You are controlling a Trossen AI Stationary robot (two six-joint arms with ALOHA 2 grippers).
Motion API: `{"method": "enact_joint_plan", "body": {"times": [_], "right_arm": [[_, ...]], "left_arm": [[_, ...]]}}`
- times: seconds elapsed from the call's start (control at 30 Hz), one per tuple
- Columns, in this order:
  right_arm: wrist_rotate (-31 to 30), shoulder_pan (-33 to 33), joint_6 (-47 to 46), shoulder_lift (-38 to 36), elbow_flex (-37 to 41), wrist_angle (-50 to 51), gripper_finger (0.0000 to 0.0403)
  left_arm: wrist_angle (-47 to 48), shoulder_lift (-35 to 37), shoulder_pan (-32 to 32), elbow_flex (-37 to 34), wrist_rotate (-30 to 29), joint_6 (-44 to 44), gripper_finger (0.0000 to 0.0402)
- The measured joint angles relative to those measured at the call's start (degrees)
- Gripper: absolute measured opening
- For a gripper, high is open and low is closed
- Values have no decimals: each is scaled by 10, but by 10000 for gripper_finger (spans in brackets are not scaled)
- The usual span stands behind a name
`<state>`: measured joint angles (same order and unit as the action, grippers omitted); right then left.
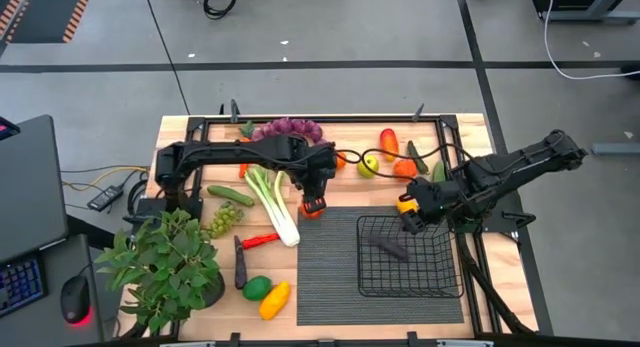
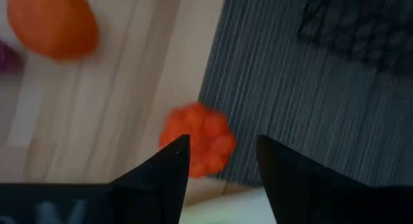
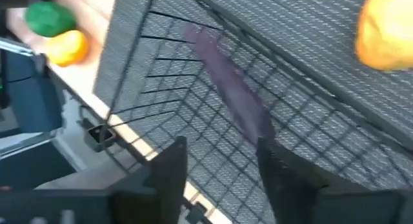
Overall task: Build produce basket
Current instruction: Put the right cucumber into the wire basket
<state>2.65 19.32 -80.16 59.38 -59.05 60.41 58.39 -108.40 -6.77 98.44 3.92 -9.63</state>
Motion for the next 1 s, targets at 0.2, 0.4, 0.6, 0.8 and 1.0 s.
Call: {"method": "enact_joint_plan", "body": {"times": [0.2,0.4,0.6,0.8,1.0], "right_arm": [[-27,5,-33,-16,0,-9,251],[-121,-27,-82,-23,0,97,264],[-131,-83,-83,-19,0,228,264],[-134,-140,-37,-14,0,248,265],[-141,-201,22,6,4,234,264]], "left_arm": [[0,-4,-2,0,-2,13,182],[0,-4,3,2,1,-32,177],[17,-4,1,59,62,-62,176],[13,-3,1,174,65,-34,173],[12,-3,1,275,63,17,172]]}}
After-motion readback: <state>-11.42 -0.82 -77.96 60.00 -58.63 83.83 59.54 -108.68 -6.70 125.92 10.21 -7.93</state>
